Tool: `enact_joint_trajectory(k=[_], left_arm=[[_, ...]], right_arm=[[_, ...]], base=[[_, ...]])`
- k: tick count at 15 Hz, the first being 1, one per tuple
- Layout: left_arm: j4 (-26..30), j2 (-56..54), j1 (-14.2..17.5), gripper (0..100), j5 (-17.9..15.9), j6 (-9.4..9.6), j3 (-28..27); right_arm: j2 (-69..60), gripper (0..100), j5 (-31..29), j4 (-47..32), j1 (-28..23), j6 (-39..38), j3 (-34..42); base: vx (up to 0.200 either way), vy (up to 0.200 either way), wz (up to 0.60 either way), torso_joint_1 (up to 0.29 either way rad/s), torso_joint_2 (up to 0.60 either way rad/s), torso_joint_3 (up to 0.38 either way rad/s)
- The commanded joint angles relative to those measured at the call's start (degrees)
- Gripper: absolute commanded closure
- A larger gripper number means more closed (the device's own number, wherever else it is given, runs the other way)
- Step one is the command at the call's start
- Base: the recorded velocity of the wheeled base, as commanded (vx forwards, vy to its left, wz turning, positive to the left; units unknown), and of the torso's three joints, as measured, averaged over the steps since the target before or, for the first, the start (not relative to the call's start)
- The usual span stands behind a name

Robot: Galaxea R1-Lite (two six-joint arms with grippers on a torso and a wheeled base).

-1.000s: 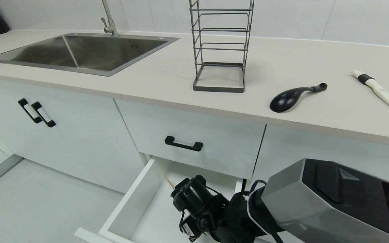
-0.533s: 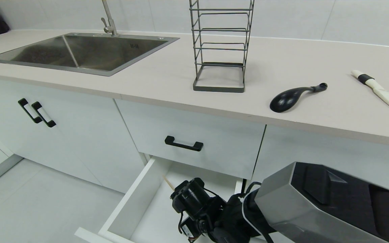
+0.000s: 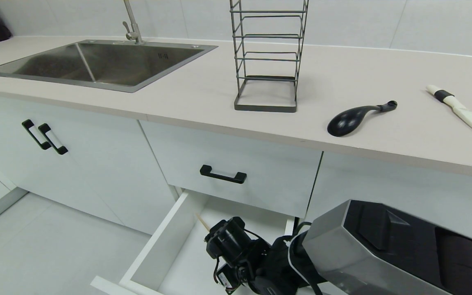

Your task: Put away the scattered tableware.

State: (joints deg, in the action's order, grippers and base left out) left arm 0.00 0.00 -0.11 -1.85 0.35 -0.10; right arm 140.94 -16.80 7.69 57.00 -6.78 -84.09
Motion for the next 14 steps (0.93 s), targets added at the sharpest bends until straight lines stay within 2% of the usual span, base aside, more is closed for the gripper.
enact_joint_trajectory(k=[1, 5, 6, 14], left_arm=[[0.0, 0.0, 0.0, 0, 0.0, 0.00, 0.0], [0.0, 0.0, 0.0, 0, 0.0, 0.00, 0.0], [0.0, 0.0, 0.0, 0, 0.0, 0.00, 0.0], [0.0, 0.0, 0.0, 0, 0.0, 0.00, 0.0]], right_arm=[[0.7, 100, 0.0, 0.0, -0.1, 0.0, -0.5], [1.1, 100, 0.1, 0.0, 0.0, 0.1, -0.8], [1.1, 0, 0.1, 0.0, 0.0, 0.1, -0.8], [-1.7, 0, 0.1, 0.0, 1.0, 0.9, -1.0]], base=[[0.000, 0.000, 0.00, 0.000, 0.00, 0.000], [0.000, 0.000, 0.00, 0.000, 0.00, 0.000], [0.000, 0.000, 0.00, 0.000, 0.00, 0.000], [0.000, 0.000, 0.00, 0.000, 0.00, 0.000]])
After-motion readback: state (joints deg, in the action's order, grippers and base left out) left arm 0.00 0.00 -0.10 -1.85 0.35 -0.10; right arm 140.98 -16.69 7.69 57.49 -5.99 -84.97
